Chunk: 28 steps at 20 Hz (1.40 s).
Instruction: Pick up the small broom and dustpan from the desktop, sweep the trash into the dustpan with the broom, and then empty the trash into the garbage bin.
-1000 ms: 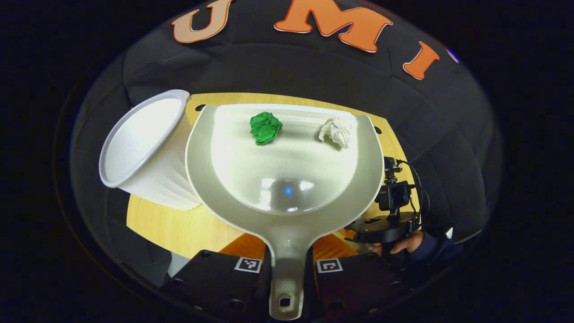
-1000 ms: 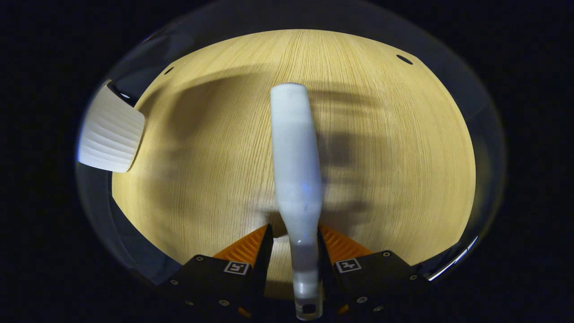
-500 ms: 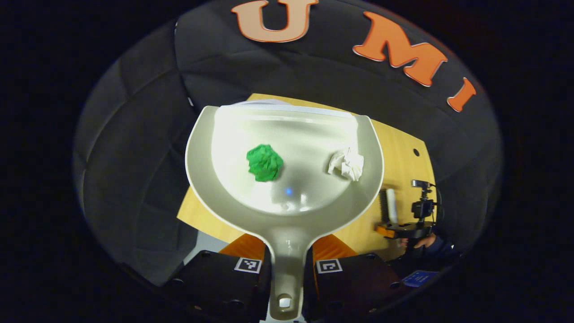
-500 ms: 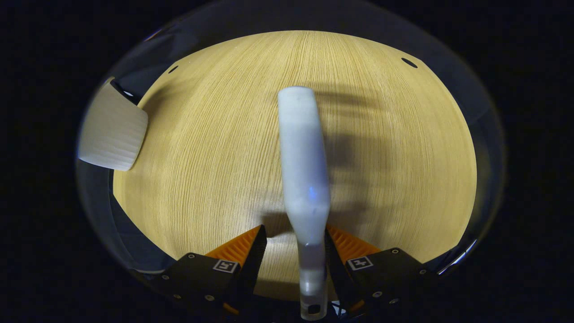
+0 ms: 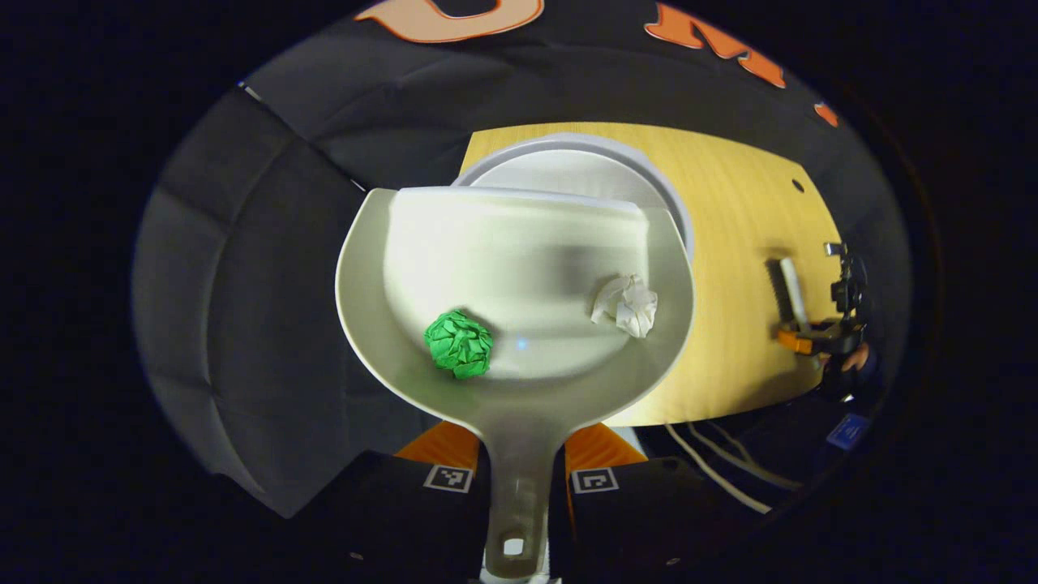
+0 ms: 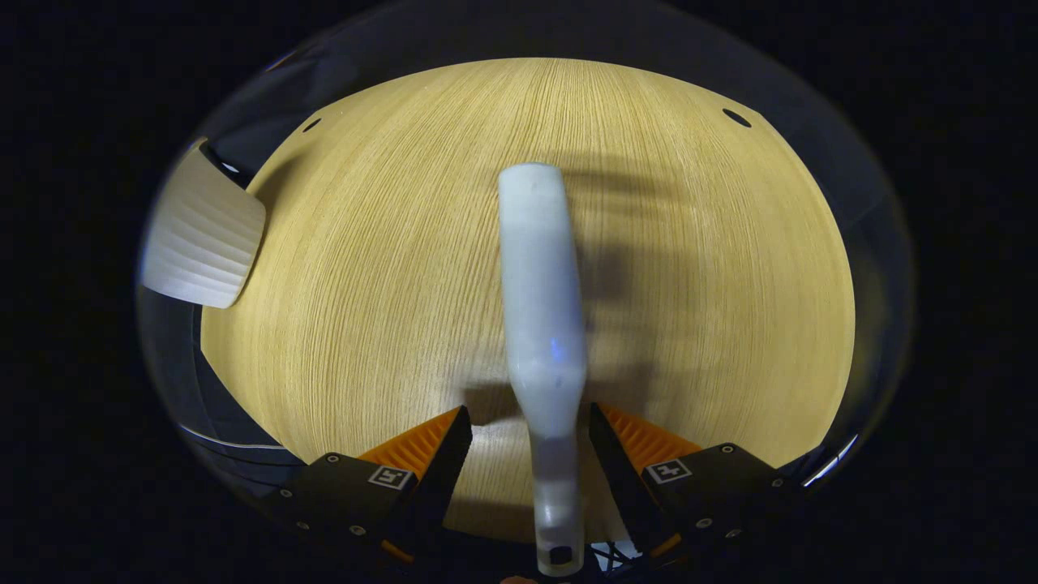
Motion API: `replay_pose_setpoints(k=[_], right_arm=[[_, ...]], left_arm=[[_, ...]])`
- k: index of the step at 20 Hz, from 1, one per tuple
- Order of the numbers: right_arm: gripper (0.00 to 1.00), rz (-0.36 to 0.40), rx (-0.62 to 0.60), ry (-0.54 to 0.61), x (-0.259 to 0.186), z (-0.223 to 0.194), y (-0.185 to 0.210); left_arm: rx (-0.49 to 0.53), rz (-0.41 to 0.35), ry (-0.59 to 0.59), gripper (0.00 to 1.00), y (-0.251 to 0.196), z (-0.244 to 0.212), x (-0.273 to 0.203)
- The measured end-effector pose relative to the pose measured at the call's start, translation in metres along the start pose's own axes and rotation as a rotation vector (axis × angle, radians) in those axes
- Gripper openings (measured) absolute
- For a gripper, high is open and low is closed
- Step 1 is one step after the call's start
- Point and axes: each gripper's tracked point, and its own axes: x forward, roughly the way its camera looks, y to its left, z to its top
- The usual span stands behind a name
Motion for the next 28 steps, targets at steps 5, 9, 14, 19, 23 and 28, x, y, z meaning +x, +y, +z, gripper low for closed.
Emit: replay_pose_setpoints(k=[5,9,14,19,23,28], right_arm=[[0.91,0.003,-0.001,-0.01,-0.006,0.014,-0.003],[0.92,-0.001,0.002,-0.014,-0.008,0.021,-0.002],[0.93,0.008,0.008,-0.017,-0.009,0.021,0.0],[0.95,0.028,0.032,-0.032,-0.016,0.025,0.002],[0.95,0.036,0.025,-0.056,-0.024,0.027,0.004],[0.95,0.061,0.021,-0.096,-0.033,0.028,0.01]], left_arm=[[0.325,0.248,0.111,0.3,0.04,0.017,-0.03],[0.482,0.377,0.147,0.3,0.065,0.033,-0.025],[0.54,0.451,0.12,0.3,0.076,0.049,-0.001],[0.283,0.326,-0.04,0.3,0.048,0.036,0.031],[0.013,0.207,-0.211,0.29,0.003,0.046,0.051],[-0.21,-0.012,-0.421,0.3,-0.086,0.086,0.084]])
